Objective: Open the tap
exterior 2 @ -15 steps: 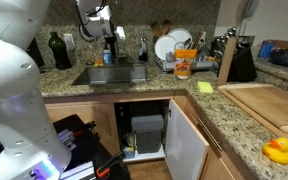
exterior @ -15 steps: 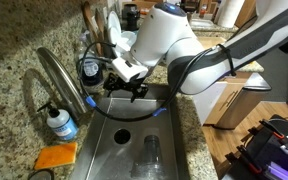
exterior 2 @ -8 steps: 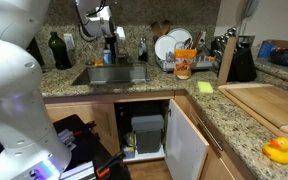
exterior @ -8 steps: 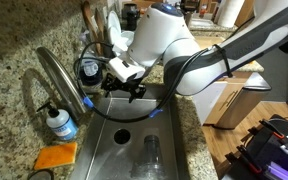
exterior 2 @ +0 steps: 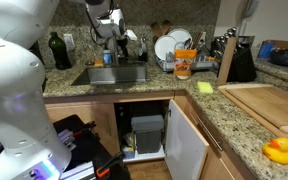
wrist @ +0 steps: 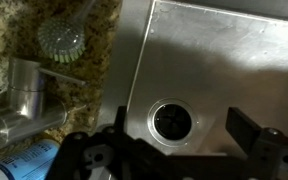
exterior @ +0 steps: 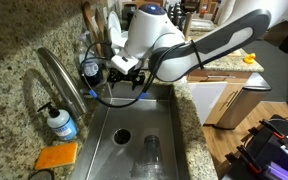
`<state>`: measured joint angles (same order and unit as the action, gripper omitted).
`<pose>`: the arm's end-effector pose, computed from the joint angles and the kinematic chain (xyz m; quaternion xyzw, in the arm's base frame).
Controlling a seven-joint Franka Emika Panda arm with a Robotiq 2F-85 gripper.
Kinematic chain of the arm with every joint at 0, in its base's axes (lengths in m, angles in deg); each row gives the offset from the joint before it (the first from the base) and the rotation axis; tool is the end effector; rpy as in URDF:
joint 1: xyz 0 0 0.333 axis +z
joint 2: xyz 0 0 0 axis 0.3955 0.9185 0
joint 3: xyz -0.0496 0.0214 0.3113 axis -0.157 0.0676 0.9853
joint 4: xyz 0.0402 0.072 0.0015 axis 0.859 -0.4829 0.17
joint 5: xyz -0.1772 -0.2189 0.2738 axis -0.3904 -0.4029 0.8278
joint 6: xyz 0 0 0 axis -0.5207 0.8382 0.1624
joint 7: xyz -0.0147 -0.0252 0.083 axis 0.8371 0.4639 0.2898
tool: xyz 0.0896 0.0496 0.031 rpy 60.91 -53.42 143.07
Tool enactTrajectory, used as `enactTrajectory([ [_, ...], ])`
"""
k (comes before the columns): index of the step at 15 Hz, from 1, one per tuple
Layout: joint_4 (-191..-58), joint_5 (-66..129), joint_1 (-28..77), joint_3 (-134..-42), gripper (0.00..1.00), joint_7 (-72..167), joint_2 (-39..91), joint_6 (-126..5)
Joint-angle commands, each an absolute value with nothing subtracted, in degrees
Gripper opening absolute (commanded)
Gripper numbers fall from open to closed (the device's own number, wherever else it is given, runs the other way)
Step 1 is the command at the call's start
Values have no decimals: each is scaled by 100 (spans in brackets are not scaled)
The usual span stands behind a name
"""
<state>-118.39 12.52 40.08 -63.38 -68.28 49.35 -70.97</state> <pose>0.6182 0.4109 0.3171 0.1937 0.9618 0.1329 0.1405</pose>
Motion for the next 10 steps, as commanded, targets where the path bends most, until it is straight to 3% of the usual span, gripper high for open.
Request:
enactTrajectory([
  [1, -10871, 2040, 3828, -6043, 100, -7855, 5795, -6913],
  [2, -11412, 1895, 4014, -6333, 100, -7512, 5310, -7078],
  [5, -11036, 2063, 3993, -6303, 100, -7716, 5694, -7068],
  [10, -10152, 1228, 4965, -7190, 100, -7309, 6046, -5786],
])
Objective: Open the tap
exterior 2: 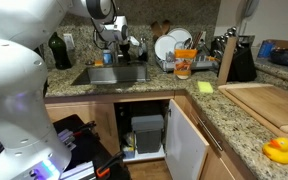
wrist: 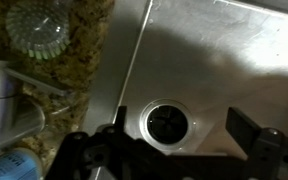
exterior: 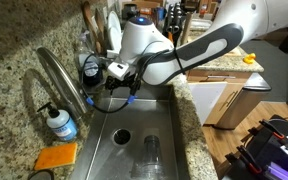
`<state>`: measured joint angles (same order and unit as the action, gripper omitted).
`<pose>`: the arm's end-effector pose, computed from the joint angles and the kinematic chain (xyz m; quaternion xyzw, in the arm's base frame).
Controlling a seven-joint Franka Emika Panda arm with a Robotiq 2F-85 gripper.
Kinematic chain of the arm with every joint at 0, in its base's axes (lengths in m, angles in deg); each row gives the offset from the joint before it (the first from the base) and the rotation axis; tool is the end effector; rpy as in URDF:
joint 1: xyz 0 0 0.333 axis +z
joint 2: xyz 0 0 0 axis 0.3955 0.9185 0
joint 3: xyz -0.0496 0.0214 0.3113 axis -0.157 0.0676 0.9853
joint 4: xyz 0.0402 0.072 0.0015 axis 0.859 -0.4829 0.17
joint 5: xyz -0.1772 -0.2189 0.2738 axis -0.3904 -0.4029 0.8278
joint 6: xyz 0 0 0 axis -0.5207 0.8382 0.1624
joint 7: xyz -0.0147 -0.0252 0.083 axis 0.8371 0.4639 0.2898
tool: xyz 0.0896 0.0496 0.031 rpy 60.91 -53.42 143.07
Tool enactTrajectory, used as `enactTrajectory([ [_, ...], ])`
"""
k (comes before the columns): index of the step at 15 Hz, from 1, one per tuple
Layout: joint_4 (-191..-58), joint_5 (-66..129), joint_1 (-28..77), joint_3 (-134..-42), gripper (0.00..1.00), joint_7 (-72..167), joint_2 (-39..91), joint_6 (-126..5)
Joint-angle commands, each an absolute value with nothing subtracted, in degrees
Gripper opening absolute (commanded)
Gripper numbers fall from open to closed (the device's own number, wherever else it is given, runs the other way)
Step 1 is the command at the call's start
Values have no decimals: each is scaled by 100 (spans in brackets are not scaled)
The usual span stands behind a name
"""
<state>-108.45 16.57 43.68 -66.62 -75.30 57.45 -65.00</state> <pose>0.6419 0.4203 0.2757 0.1688 0.9742 0.1045 0.1077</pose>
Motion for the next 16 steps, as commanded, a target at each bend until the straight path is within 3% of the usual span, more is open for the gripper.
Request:
enactTrajectory([
  [1, -9905, 1004, 5178, -7362, 100, -7188, 6135, -5512],
  [2, -10526, 1277, 4781, -7023, 100, -7329, 5839, -5975],
  [6, -10432, 1316, 4843, -7028, 100, -7299, 5888, -5932],
  [12, -9853, 1533, 4948, -7022, 100, -6877, 6445, -7183],
  [16, -9970, 1496, 4980, -7050, 100, -6710, 6367, -7085],
])
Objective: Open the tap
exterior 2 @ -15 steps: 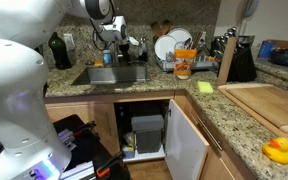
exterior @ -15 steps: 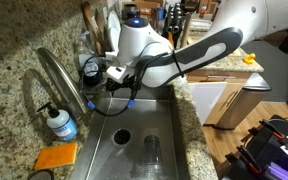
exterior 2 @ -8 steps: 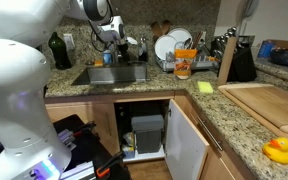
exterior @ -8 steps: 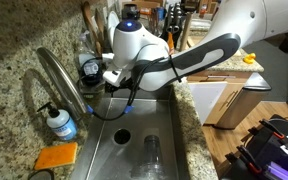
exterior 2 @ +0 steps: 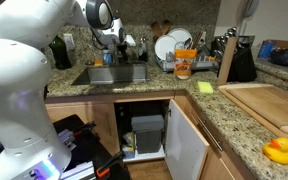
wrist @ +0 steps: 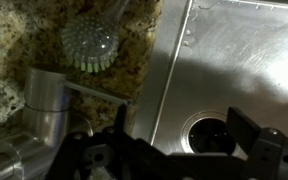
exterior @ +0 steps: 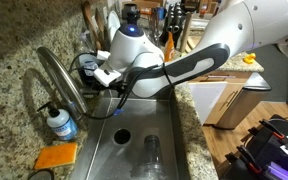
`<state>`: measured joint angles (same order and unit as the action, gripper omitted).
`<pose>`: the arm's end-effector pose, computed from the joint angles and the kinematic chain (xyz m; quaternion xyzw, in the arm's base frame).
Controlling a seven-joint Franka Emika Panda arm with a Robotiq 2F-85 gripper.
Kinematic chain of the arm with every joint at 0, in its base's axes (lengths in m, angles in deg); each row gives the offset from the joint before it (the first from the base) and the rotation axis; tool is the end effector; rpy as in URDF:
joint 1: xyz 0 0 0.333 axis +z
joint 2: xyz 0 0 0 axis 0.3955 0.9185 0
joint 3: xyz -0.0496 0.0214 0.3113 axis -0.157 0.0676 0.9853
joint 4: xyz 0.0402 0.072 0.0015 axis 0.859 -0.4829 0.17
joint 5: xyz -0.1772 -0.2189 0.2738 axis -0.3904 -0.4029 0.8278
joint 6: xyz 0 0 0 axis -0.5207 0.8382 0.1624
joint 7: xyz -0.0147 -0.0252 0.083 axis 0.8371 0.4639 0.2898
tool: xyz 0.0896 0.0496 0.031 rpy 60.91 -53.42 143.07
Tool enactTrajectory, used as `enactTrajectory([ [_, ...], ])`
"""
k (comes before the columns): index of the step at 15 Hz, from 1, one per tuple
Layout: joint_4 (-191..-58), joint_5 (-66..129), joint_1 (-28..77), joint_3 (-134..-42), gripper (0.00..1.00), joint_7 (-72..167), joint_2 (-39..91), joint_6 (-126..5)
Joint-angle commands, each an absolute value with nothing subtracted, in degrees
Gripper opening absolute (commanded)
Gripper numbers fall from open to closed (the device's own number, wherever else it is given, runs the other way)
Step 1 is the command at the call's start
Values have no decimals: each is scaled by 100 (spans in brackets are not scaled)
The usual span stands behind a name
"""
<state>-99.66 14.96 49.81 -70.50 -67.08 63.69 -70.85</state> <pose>0.6477 0.4659 0.2698 0.2060 0.9540 0.1511 0.1567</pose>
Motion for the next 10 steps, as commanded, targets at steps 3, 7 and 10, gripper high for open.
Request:
enactTrajectory([
  [3, -9856, 1503, 5000, -7049, 100, -6675, 6439, -7087],
  [7, -9856, 1580, 4945, -6991, 100, -6686, 6459, -7095],
  [10, -9856, 1588, 4915, -6970, 100, -6686, 6472, -7126],
])
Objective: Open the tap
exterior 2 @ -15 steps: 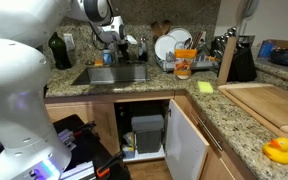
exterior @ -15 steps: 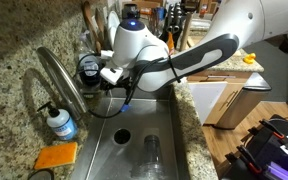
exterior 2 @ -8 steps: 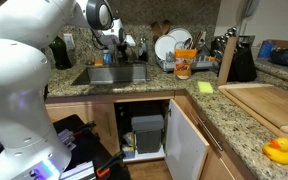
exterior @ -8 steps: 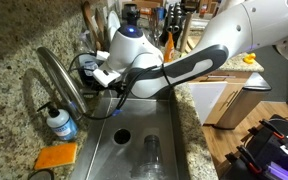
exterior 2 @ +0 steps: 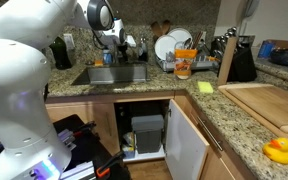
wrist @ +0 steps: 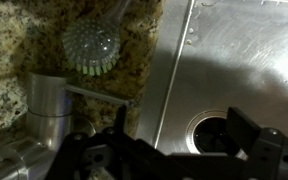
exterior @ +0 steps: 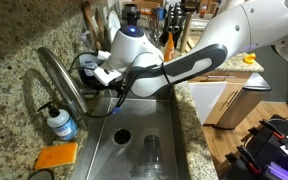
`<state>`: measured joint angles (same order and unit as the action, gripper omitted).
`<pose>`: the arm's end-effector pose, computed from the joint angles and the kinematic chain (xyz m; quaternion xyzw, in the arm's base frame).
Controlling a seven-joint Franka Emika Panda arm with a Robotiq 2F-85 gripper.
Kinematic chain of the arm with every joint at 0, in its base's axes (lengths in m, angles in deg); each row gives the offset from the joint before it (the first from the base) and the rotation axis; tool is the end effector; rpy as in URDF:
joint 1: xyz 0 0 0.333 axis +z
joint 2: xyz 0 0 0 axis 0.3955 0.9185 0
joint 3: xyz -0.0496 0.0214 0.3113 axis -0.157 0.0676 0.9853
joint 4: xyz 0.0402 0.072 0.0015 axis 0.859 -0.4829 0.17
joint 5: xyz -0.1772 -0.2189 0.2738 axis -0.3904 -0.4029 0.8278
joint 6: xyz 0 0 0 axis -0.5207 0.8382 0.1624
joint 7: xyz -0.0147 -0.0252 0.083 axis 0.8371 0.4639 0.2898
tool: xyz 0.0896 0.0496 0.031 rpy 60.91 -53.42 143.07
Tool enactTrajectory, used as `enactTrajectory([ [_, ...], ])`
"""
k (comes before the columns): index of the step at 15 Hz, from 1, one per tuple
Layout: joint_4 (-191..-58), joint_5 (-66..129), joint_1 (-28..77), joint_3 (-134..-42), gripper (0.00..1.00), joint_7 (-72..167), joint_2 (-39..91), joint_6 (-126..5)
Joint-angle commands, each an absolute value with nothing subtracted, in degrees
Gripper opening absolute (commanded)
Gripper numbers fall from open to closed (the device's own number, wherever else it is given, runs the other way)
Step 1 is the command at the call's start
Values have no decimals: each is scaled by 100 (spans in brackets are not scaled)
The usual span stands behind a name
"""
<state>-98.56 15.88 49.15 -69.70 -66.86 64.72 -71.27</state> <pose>0.6523 0.4646 0.2674 0.2177 0.9506 0.1628 0.1500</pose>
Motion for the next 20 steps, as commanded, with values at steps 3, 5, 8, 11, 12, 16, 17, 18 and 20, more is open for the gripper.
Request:
enactTrajectory([
  [3, -9953, 1746, 4799, -6832, 100, -6717, 6523, -7284],
  [5, -9864, 1658, 4918, -6960, 100, -6666, 6484, -7126],
  [8, -9862, 1658, 4927, -6960, 100, -6666, 6484, -7126],
  [11, -9849, 1880, 4810, -6847, 100, -6656, 6576, -7195],
  [12, -9862, 1798, 4903, -6922, 100, -6653, 6494, -7126],
  [16, -9882, 1684, 4946, -7039, 100, -6639, 6492, -7183],
  [17, -9926, 1502, 5000, -7230, 100, -6573, 6456, -7243],
  [18, -9977, 1310, 5029, -7393, 100, -6546, 6439, -7380],
  [20, -10096, 896, 5084, -7702, 100, -6499, 6380, -7596],
])
